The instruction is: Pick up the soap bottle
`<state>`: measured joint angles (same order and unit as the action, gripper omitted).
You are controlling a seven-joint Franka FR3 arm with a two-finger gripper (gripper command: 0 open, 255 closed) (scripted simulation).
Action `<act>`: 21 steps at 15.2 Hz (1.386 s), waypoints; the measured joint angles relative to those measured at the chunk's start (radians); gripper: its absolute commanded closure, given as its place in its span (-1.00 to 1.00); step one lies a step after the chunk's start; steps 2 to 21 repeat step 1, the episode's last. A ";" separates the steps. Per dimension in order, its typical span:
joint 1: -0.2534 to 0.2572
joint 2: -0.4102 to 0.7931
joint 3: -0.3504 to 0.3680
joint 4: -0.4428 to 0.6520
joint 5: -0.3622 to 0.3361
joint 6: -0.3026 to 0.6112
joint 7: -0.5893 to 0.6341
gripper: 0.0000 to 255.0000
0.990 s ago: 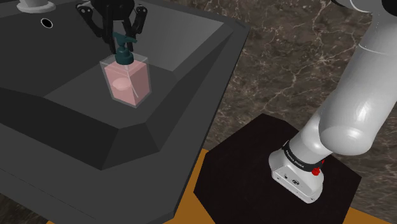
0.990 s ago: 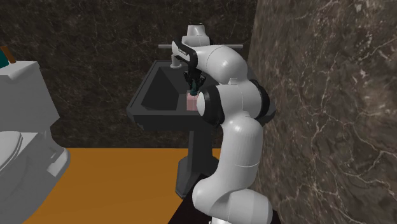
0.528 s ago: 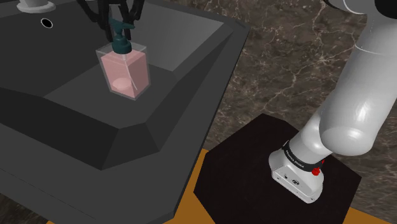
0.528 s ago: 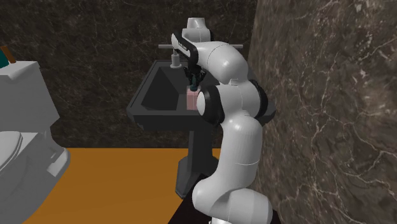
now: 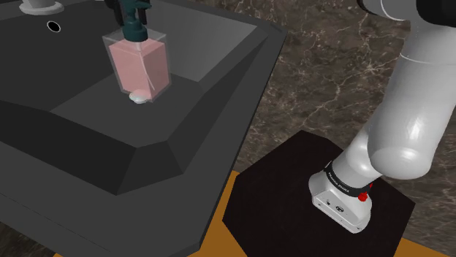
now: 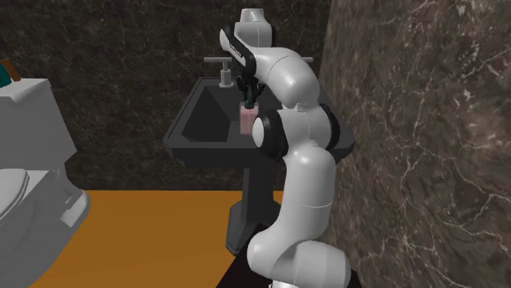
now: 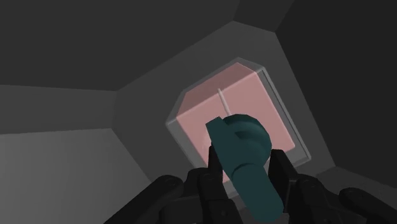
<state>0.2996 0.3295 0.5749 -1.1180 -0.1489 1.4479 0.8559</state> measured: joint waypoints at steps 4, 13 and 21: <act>0.003 0.005 0.000 0.015 -0.003 -0.011 0.001 1.00; 0.003 0.005 0.000 0.015 -0.003 -0.011 0.001 1.00; 0.003 0.005 0.000 0.015 -0.003 -0.011 0.001 1.00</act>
